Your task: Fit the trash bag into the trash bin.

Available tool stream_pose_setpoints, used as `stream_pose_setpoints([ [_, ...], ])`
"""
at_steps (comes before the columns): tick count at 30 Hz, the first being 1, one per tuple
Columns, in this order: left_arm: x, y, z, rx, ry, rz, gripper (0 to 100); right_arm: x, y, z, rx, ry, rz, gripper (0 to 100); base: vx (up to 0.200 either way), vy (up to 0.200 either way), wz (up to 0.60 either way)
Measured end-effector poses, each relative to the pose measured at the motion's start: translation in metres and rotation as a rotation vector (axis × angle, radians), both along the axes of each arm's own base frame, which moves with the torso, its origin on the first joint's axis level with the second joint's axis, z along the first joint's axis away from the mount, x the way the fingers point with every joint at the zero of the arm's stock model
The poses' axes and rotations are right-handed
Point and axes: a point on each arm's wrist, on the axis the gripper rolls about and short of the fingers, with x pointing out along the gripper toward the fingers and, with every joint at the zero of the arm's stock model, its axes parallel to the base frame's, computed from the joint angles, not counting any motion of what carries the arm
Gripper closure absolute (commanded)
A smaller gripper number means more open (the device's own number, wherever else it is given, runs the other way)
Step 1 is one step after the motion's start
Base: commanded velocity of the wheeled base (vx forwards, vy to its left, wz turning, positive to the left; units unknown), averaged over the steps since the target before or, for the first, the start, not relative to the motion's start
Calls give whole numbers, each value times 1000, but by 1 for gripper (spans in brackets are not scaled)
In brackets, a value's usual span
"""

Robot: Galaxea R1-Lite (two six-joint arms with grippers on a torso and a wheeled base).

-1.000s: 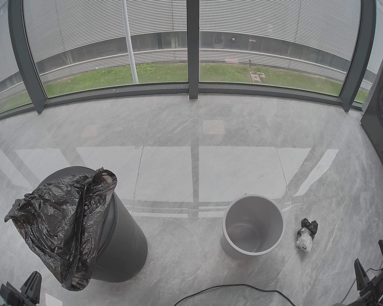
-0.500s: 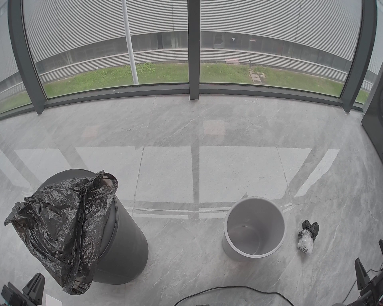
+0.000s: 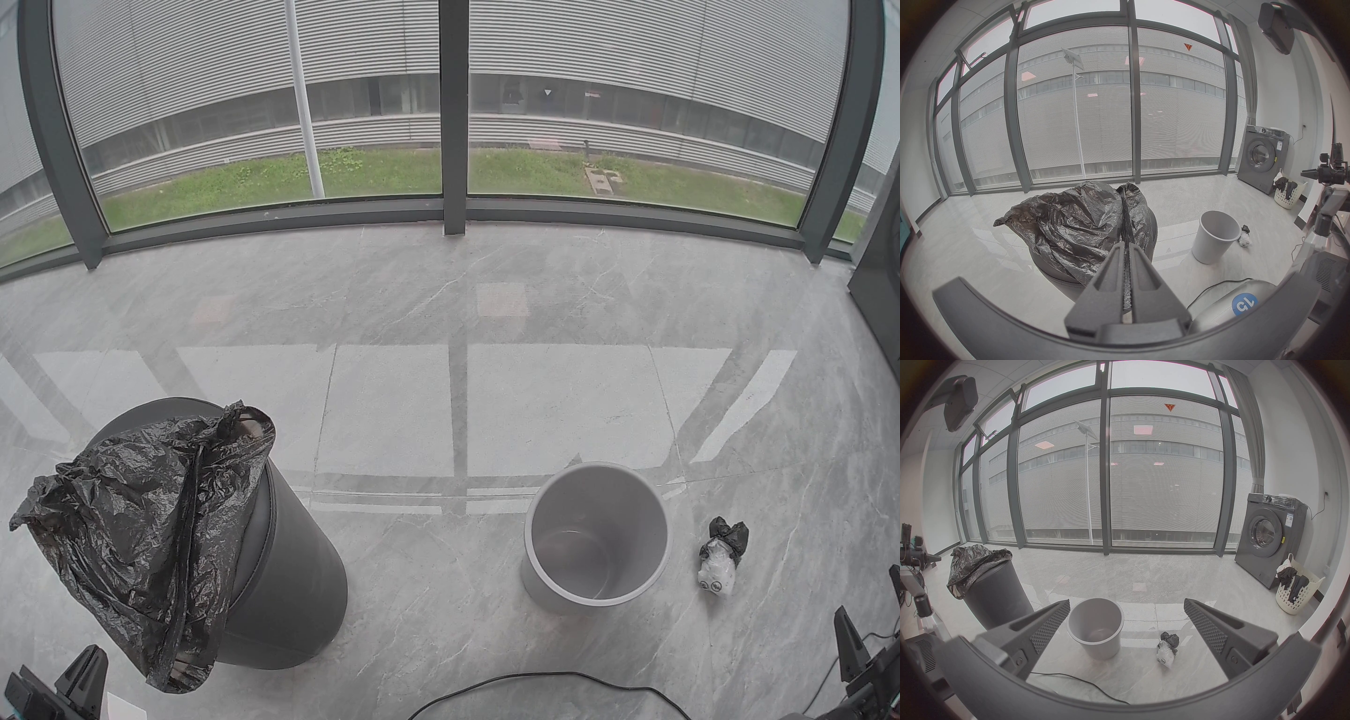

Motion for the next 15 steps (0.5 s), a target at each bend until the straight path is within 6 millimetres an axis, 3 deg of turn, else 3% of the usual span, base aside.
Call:
stream_pose_setpoints([
  [15, 0, 0, 0, -4, -2, 3, 100, 0, 0, 0, -2, -2, -2, 0, 0, 200, 0],
])
